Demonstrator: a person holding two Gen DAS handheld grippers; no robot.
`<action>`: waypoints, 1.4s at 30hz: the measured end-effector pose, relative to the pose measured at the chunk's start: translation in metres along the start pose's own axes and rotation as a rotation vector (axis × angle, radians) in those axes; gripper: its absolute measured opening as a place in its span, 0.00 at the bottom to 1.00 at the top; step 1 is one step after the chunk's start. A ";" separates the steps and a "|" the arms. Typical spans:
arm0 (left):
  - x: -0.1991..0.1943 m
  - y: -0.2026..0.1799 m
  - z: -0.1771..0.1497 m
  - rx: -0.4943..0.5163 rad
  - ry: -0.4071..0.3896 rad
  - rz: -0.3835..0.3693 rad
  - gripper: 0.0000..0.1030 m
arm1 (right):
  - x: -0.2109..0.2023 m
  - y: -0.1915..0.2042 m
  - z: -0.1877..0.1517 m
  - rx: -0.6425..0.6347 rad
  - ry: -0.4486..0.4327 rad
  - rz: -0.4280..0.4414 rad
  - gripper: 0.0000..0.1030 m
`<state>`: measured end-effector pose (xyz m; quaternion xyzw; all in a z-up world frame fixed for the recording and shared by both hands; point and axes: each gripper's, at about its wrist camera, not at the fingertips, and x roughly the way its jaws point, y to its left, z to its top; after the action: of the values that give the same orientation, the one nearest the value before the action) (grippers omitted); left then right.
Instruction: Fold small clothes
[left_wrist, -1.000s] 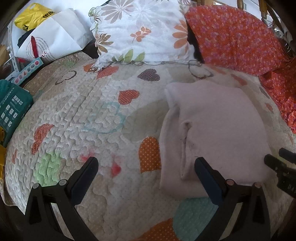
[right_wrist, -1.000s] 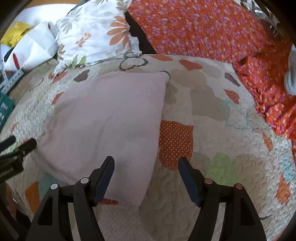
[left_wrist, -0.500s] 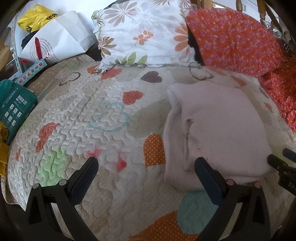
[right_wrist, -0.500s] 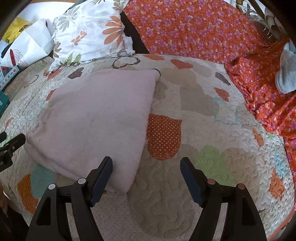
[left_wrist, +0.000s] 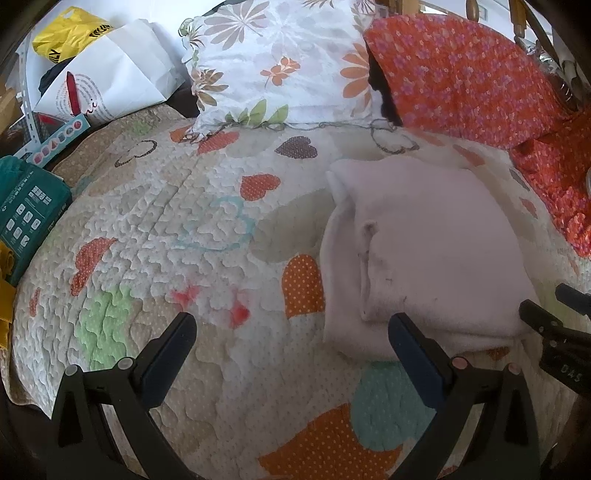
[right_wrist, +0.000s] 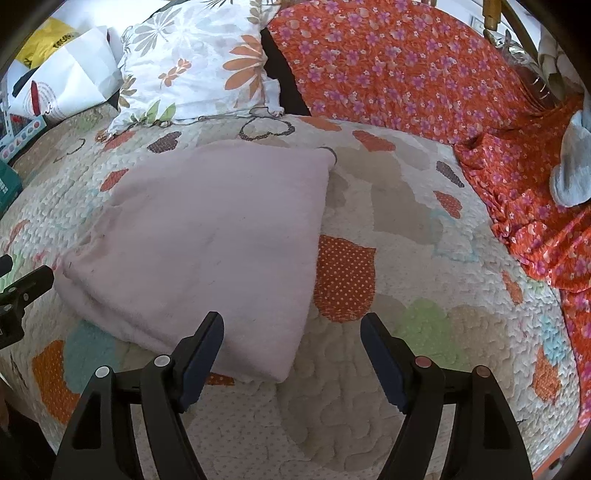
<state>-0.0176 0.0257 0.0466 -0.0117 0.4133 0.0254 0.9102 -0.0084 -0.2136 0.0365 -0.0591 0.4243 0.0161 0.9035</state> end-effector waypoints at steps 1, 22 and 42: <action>0.000 0.000 0.000 0.001 0.002 -0.001 1.00 | 0.000 0.001 0.000 -0.003 0.001 -0.001 0.79; 0.003 -0.002 -0.003 -0.027 0.021 -0.060 1.00 | -0.001 0.001 -0.003 0.008 0.019 0.010 0.80; 0.001 -0.002 -0.005 -0.032 0.024 -0.065 1.00 | 0.000 0.000 -0.003 0.008 0.026 0.006 0.82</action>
<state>-0.0201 0.0240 0.0427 -0.0402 0.4232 0.0022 0.9052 -0.0113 -0.2140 0.0346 -0.0544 0.4361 0.0160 0.8981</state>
